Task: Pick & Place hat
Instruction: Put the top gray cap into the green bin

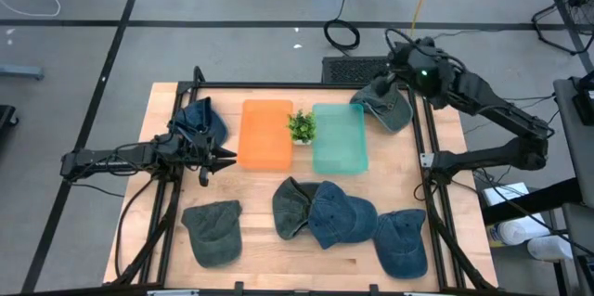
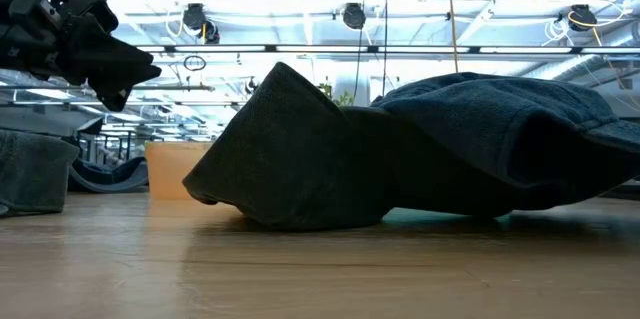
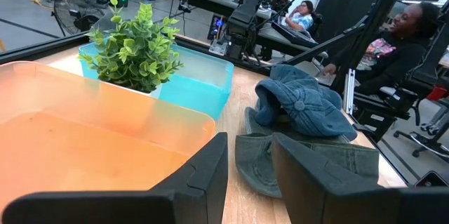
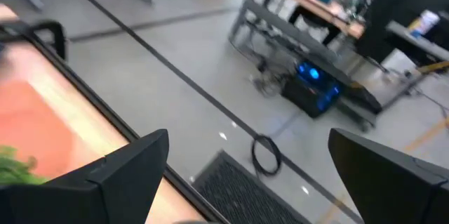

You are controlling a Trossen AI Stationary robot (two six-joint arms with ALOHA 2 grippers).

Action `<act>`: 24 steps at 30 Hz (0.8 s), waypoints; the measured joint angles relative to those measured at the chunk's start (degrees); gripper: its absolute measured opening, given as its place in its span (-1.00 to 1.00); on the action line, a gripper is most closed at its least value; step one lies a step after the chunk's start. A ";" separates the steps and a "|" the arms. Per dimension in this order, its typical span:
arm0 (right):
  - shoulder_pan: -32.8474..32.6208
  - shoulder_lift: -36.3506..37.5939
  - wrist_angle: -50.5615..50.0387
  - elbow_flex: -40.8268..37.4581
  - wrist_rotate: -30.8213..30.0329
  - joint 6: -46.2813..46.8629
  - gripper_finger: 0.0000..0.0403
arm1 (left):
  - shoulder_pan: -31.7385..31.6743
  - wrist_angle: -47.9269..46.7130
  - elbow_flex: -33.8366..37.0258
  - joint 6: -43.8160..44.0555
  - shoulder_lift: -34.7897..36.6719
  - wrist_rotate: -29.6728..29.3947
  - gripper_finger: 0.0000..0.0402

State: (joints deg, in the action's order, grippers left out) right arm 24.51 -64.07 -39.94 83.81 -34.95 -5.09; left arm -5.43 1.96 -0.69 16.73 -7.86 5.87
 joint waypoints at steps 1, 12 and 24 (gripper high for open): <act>0.77 -0.61 -0.29 0.00 -0.35 0.86 0.88 | 0.01 0.00 0.00 0.00 0.00 0.00 -0.40; 8.20 -8.54 -18.71 4.80 0.25 19.91 0.88 | 0.00 0.00 0.00 0.00 0.00 0.00 -0.40; 19.13 -17.96 -34.86 14.12 22.07 22.53 0.88 | 0.00 0.00 0.00 0.00 0.00 0.00 -0.40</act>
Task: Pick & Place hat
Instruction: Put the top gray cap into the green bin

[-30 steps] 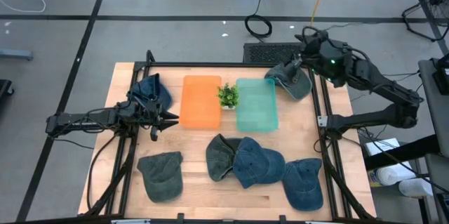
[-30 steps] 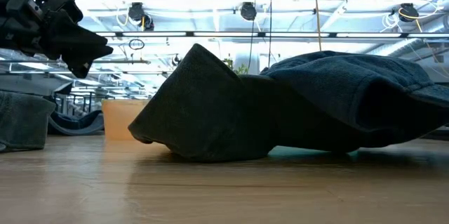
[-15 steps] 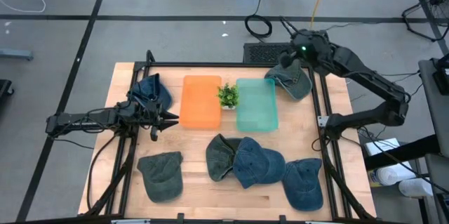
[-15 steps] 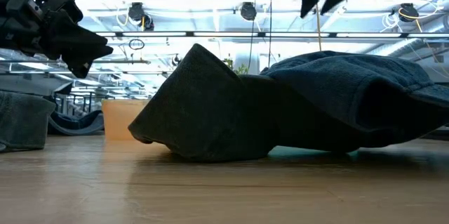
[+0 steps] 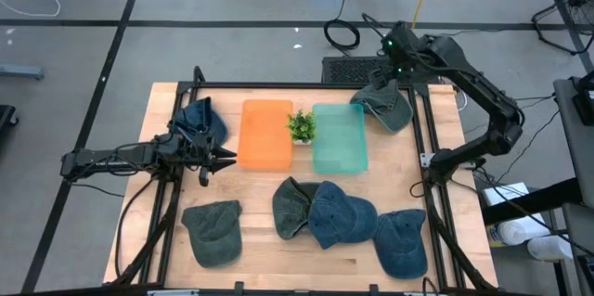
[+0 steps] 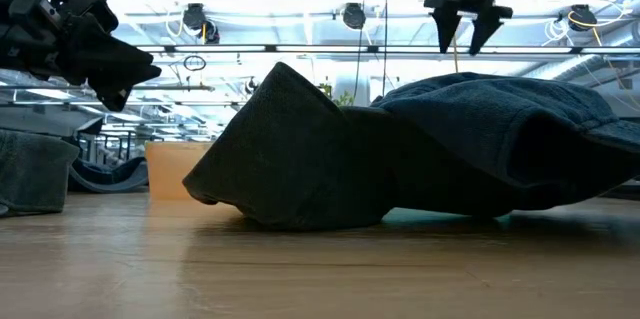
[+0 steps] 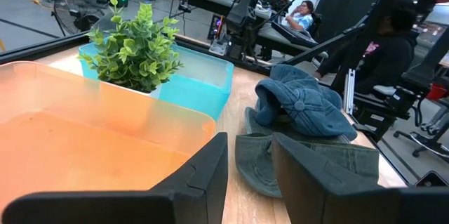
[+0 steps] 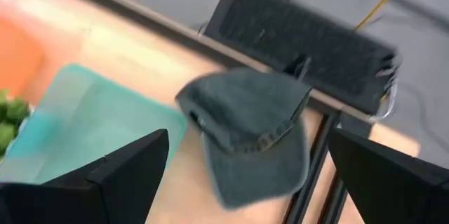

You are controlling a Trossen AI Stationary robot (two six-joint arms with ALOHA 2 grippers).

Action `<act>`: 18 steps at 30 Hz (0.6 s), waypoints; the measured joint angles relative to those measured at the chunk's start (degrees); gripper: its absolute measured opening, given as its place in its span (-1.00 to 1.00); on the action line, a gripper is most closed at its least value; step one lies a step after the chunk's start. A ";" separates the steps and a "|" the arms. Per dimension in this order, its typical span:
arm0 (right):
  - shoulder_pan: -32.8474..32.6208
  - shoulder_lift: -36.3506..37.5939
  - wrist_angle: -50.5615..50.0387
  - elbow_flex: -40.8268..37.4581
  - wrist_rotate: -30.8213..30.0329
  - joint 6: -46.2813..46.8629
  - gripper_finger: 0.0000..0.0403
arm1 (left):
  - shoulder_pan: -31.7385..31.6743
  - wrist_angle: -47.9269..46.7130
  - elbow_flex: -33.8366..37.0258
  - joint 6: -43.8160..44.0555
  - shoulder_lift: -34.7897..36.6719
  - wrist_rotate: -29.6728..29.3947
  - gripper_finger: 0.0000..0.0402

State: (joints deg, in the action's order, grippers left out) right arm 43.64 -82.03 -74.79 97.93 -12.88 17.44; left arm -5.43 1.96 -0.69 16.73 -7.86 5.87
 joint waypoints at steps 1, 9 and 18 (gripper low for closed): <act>1.06 -0.74 -0.97 0.52 1.81 -0.84 0.88 | 0.02 0.00 0.00 0.00 0.00 0.00 -0.40; 8.35 -5.52 -8.73 2.84 8.25 -8.26 0.88 | 0.00 0.00 0.00 0.00 0.00 0.00 -0.40; 14.88 -8.72 -10.28 2.84 10.16 -15.51 0.88 | 0.00 0.00 0.00 0.00 0.00 0.00 -0.40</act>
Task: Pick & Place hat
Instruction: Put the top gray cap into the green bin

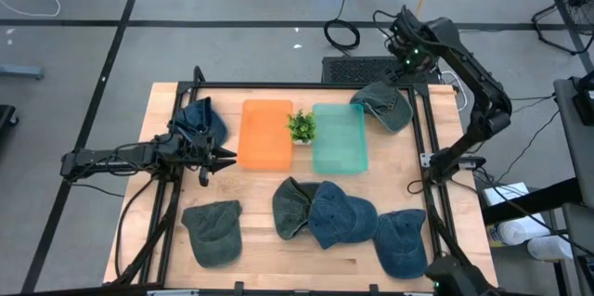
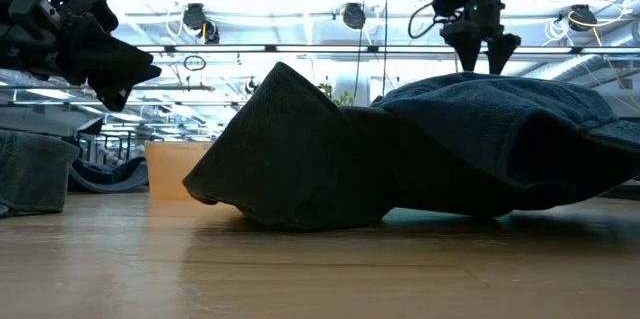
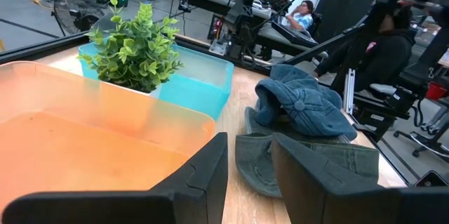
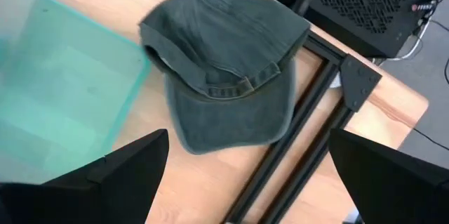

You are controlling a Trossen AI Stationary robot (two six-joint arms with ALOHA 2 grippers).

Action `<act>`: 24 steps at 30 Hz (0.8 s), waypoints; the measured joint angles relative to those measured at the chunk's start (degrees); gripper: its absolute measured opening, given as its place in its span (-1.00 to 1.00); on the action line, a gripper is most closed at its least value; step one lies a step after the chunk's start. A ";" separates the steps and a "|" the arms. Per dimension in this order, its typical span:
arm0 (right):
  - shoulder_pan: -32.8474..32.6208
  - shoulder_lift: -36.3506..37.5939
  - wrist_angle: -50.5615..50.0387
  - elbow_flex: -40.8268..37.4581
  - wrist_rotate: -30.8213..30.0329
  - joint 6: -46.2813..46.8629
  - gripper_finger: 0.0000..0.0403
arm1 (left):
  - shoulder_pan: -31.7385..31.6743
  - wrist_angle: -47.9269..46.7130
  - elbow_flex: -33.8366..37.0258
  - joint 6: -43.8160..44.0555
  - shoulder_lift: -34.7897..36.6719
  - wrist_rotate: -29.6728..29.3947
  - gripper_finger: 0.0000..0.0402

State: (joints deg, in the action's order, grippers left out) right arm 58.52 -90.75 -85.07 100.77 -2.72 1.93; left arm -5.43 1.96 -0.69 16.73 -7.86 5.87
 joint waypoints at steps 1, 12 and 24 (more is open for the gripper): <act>0.56 -0.31 -0.36 0.00 0.00 -0.50 0.88 | 0.01 0.01 0.00 0.00 0.02 0.00 -0.40; 1.40 -1.57 -3.05 0.00 0.04 -3.72 0.88 | 0.01 0.02 0.00 0.00 0.00 0.01 -0.40; -3.23 -1.54 1.50 -0.38 4.33 -3.76 0.88 | 0.00 0.00 0.00 0.00 0.00 0.00 -0.40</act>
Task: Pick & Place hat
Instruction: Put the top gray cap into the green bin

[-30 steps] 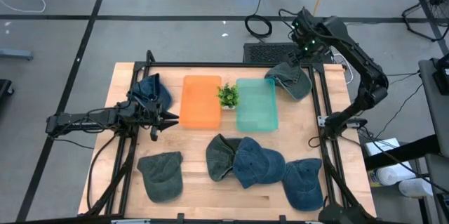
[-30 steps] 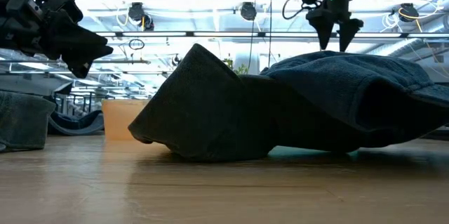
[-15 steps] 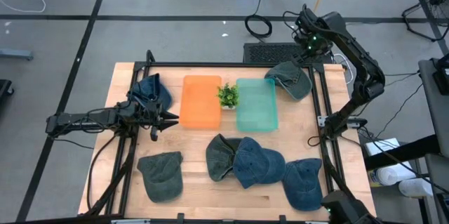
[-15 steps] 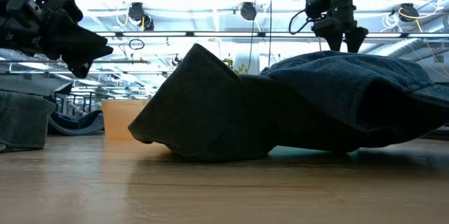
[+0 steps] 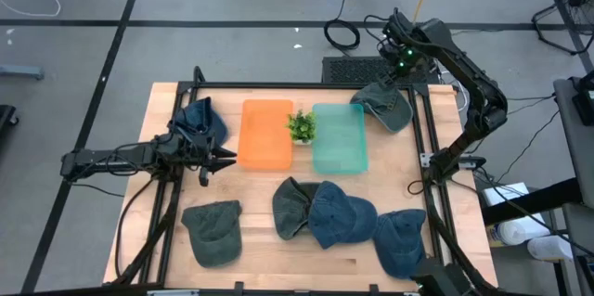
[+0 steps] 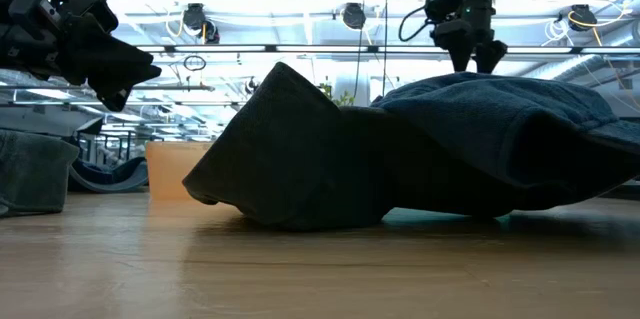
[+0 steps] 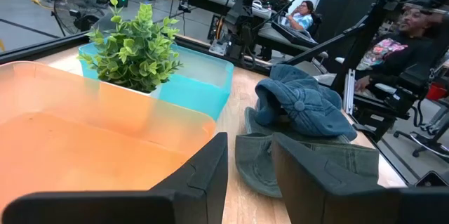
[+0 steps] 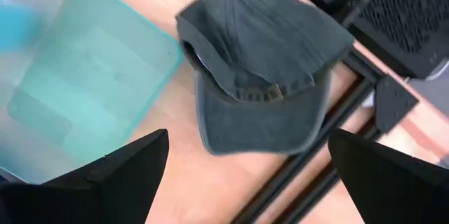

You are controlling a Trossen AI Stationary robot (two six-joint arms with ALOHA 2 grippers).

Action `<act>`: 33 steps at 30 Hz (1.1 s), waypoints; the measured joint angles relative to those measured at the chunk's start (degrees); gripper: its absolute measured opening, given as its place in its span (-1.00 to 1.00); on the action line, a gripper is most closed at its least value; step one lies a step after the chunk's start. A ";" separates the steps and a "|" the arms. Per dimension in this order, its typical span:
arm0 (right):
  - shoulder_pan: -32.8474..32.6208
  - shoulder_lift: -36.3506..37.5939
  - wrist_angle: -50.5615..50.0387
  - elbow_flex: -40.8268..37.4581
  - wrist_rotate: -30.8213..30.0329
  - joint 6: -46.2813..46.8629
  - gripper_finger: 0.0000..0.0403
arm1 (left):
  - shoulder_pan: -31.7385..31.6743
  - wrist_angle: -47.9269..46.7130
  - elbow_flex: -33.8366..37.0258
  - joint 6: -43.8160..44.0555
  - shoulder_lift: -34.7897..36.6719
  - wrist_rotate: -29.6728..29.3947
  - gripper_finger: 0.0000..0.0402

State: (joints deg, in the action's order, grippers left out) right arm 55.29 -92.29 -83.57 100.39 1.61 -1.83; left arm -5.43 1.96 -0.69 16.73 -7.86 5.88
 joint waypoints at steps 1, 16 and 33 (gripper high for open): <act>-0.63 0.02 0.75 -0.53 0.00 0.00 0.88 | 0.00 0.00 0.00 0.00 0.00 -0.01 -0.40; -8.46 0.00 6.83 -15.30 -3.73 -0.21 0.88 | 0.00 0.00 0.00 0.00 0.00 0.01 -0.40; -11.17 0.00 17.32 -26.94 -6.13 0.73 0.88 | 0.01 0.00 0.00 0.00 0.00 0.00 -0.40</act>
State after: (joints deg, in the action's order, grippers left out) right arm 44.12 -92.29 -66.25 73.45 -4.52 -1.10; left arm -5.42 1.96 -0.69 16.73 -7.86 5.88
